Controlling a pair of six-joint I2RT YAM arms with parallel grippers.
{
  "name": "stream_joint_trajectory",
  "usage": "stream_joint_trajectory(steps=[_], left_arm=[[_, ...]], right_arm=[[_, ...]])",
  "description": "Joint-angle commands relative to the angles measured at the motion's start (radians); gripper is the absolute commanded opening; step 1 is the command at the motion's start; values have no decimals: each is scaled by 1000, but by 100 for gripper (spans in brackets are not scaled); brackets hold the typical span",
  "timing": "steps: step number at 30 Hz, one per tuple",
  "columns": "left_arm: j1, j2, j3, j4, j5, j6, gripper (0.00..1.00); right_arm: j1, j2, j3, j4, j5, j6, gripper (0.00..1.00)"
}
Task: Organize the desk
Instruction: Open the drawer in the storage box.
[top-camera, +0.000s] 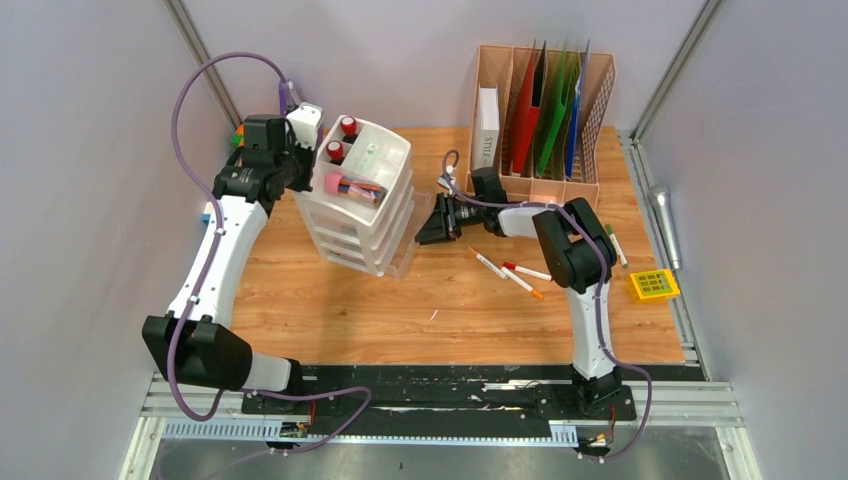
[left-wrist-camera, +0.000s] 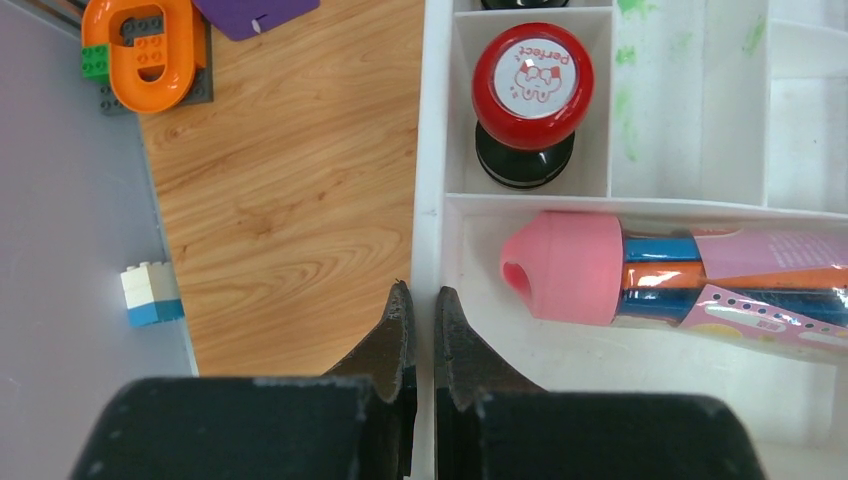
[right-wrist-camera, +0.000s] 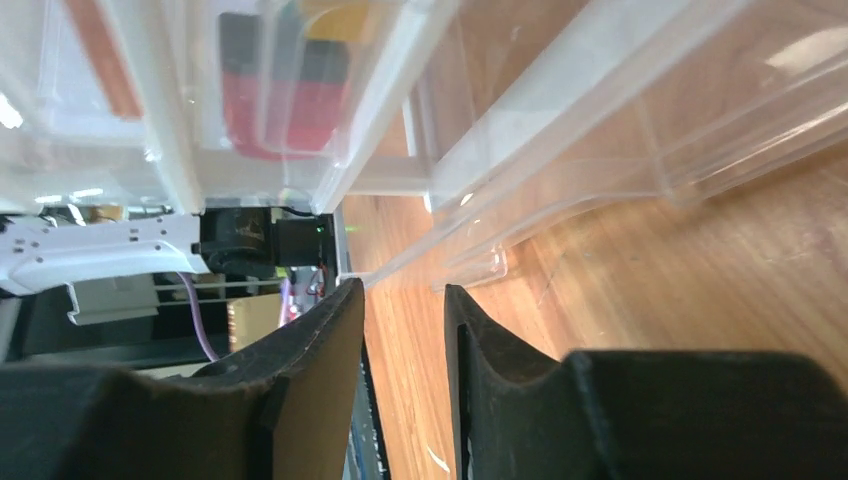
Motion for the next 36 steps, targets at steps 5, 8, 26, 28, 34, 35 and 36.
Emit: stream_joint_trajectory(steps=[5, 8, 26, 28, 34, 35, 36], left_arm=[[12, -38, 14, 25, -61, 30, 0], [12, -38, 15, 24, -59, 30, 0], [12, -25, 98, -17, 13, 2, 53], [12, -29, 106, -16, 18, -2, 64], [12, -52, 125, -4, 40, -8, 90], [12, -55, 126, -3, 44, -8, 92], [12, -62, 128, 0, 51, -10, 95]], right_arm=[[-1, -148, -50, -82, 5, -220, 34], [0, -163, -50, -114, 21, -247, 43], [-3, -581, -142, -741, 556, -963, 63], [-15, -659, -191, -782, 647, -1039, 63], [-145, -791, -260, -911, 803, -1169, 64], [-176, -802, -268, -927, 821, -1204, 65], [-214, -809, -272, -944, 834, -1242, 65]])
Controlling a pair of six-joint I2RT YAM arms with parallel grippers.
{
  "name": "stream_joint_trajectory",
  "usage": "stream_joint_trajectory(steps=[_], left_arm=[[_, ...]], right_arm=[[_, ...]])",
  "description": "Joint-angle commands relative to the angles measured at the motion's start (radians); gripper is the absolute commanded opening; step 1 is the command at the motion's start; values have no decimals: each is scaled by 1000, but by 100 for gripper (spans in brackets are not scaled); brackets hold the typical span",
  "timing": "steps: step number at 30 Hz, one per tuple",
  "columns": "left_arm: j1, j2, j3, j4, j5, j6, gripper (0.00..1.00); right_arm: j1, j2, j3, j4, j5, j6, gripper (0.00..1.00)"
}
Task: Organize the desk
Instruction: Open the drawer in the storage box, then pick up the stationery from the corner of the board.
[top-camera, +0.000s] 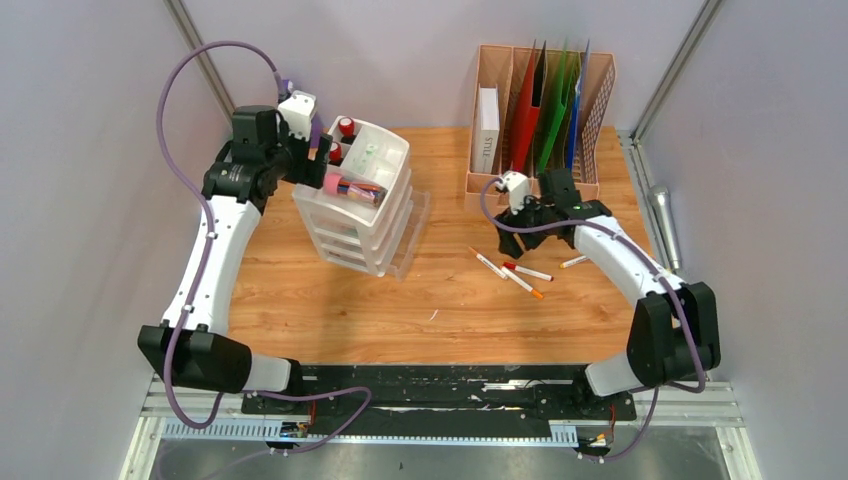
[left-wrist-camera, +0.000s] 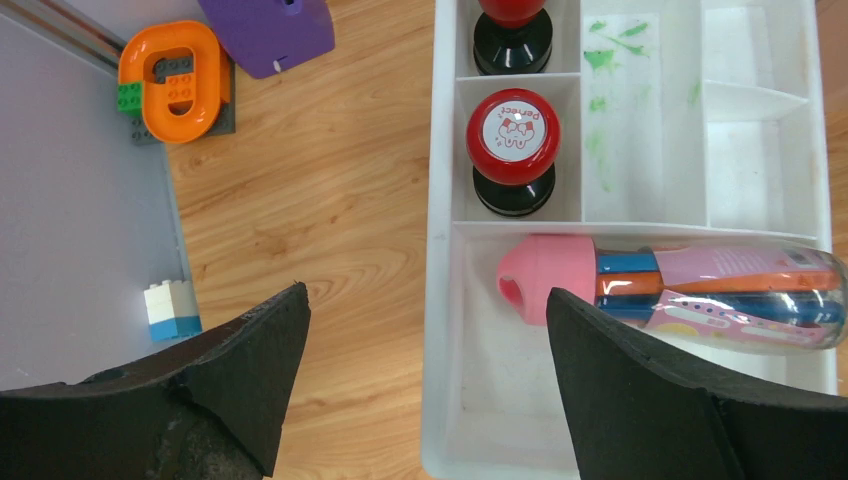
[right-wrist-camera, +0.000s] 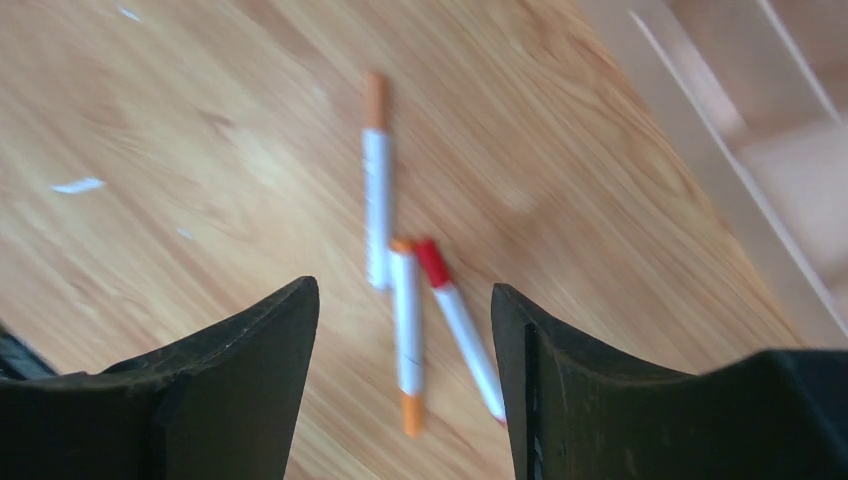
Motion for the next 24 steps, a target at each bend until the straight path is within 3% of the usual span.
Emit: stream_joint_trajectory(steps=[1, 8, 16, 24], left_arm=[[6, -57, 44, 35, 36, -7, 96], [7, -121, 3, 45, 82, -15, 100], [6, -180, -54, 58, 119, 16, 100], [7, -197, -129, 98, 143, 63, 100]], right_arm=[[-149, -61, -23, -126, 148, -217, 65], [-396, -28, 28, -196, 187, -408, 70], [-628, 139, 203, -211, 201, -324, 69], [-727, 332, 322, -208, 225, -266, 63]])
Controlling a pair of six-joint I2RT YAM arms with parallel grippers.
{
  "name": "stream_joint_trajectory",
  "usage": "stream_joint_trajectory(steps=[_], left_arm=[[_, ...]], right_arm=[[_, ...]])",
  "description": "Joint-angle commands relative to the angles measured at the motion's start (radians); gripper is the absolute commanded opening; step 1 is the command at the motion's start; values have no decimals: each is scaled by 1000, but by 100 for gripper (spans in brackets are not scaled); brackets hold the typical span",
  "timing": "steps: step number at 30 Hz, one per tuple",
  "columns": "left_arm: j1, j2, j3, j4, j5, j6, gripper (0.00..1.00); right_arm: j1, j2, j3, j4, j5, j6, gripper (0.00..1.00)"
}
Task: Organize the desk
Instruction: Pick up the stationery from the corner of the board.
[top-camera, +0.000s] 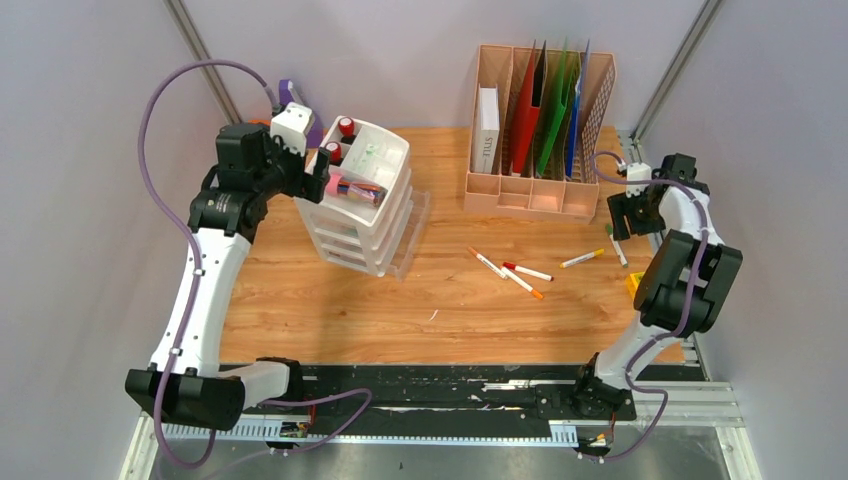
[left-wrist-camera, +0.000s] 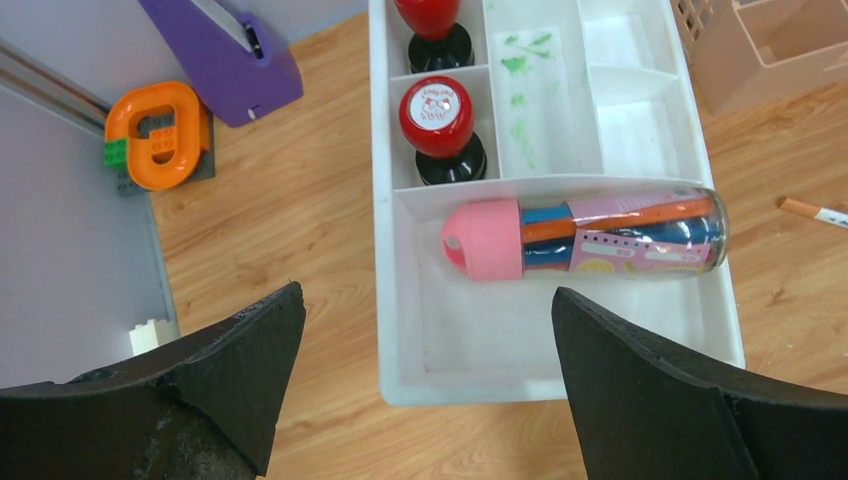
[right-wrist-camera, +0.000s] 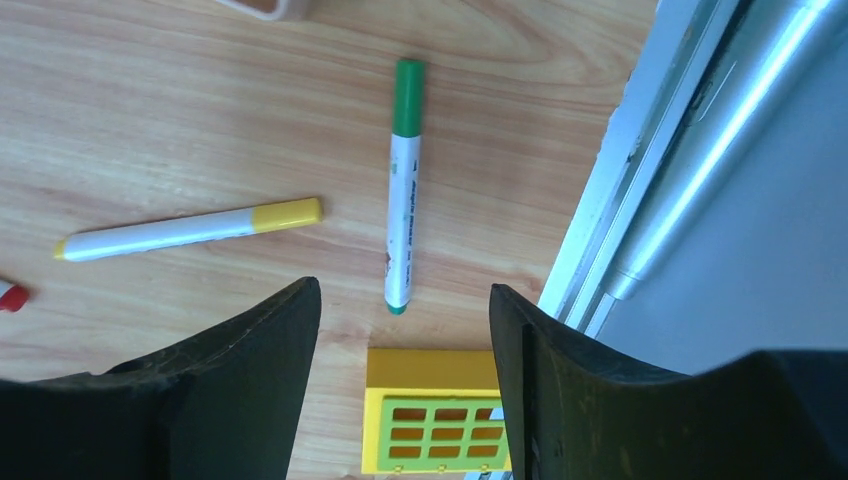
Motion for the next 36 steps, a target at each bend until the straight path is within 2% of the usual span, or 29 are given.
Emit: stream_joint_trajectory(steps=[1, 9, 14, 21, 24, 27, 36], left_arm=[[5, -23, -33, 47, 37, 49, 100], [6, -22, -56, 45, 32, 80, 100], [6, -38, -60, 37, 22, 83, 100], [6, -61, -59, 30, 11, 76, 100], [6, -68, -53, 20, 0, 70, 100], [5, -77, -36, 4, -13, 66, 100], [6, -71, 41, -35, -51, 48, 100]], right_arm=[[-14, 75, 60, -1, 19, 40, 63], [-14, 174, 51, 46, 58, 66, 60], [-15, 203, 7, 103, 85, 58, 54], [-14, 206, -62, 169, 100, 52, 33], [-15, 206, -83, 185, 93, 59, 20], [-14, 177, -94, 184, 72, 64, 10], [-12, -49, -60, 95, -21, 88, 0]])
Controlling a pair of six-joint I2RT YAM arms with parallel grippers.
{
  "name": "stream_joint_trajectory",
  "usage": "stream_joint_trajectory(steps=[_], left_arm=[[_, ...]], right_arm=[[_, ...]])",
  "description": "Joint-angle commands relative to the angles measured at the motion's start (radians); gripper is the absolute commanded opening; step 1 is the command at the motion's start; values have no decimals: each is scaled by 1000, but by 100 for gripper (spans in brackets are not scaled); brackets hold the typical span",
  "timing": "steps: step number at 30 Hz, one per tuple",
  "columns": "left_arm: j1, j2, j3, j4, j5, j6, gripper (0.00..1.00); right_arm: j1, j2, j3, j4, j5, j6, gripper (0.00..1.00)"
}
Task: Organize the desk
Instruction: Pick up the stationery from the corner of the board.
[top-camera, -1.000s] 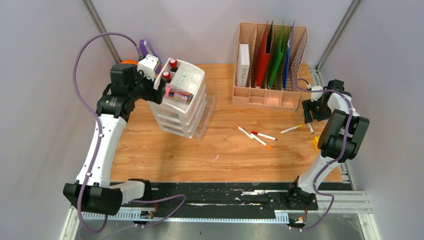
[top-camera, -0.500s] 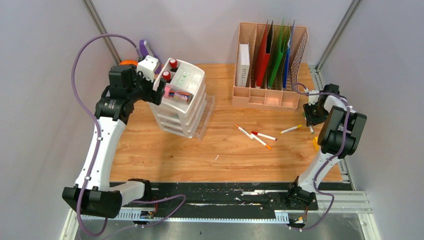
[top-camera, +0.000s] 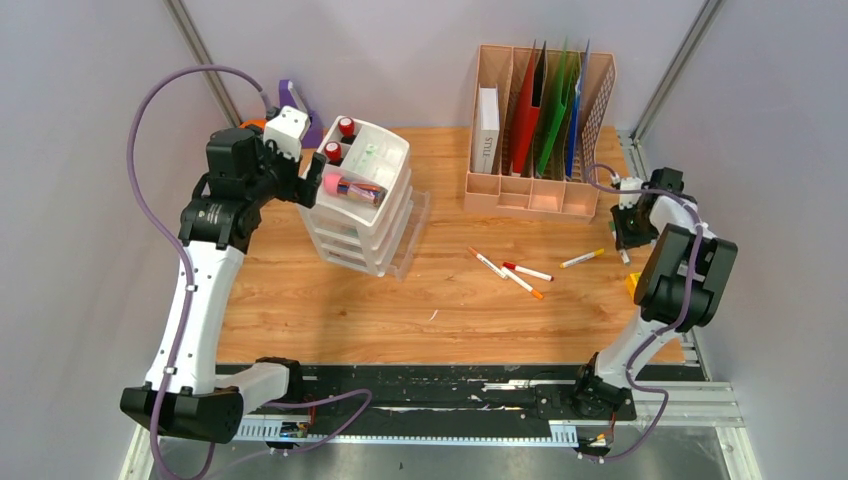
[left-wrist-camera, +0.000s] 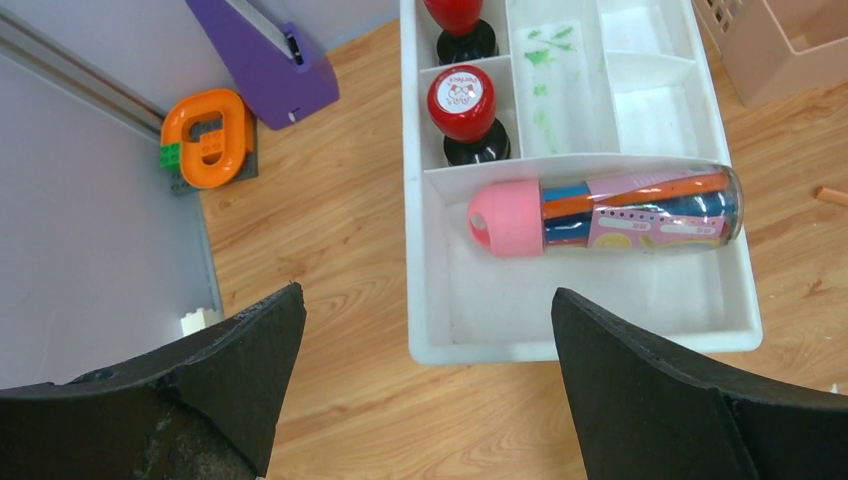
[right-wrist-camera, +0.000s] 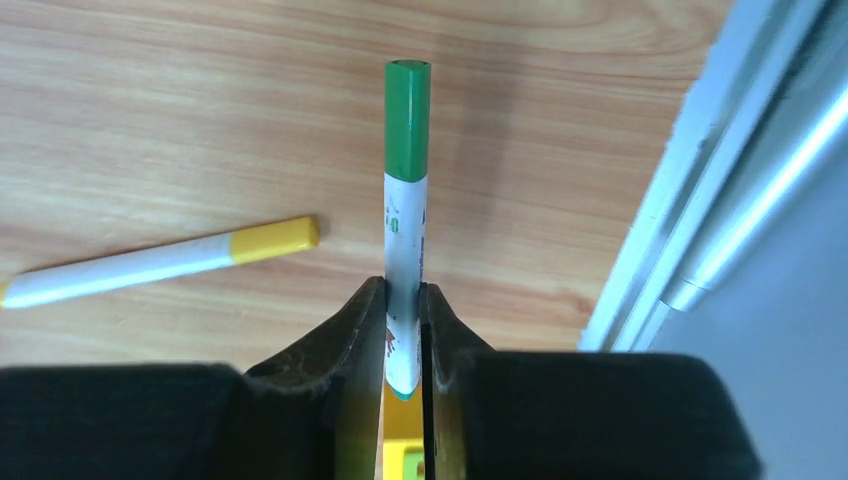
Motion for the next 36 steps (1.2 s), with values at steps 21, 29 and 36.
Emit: stream_joint_trajectory(steps=[21, 29, 36], left_arm=[[5, -14, 41, 84, -67, -134, 100], [6, -15, 39, 99, -119, -131, 100], [6, -4, 32, 101, -126, -130, 100]], right_arm=[[619, -194, 325, -72, -602, 528, 2], [745, 11, 313, 226, -688, 929, 2], [806, 140, 310, 408, -685, 1156, 3]])
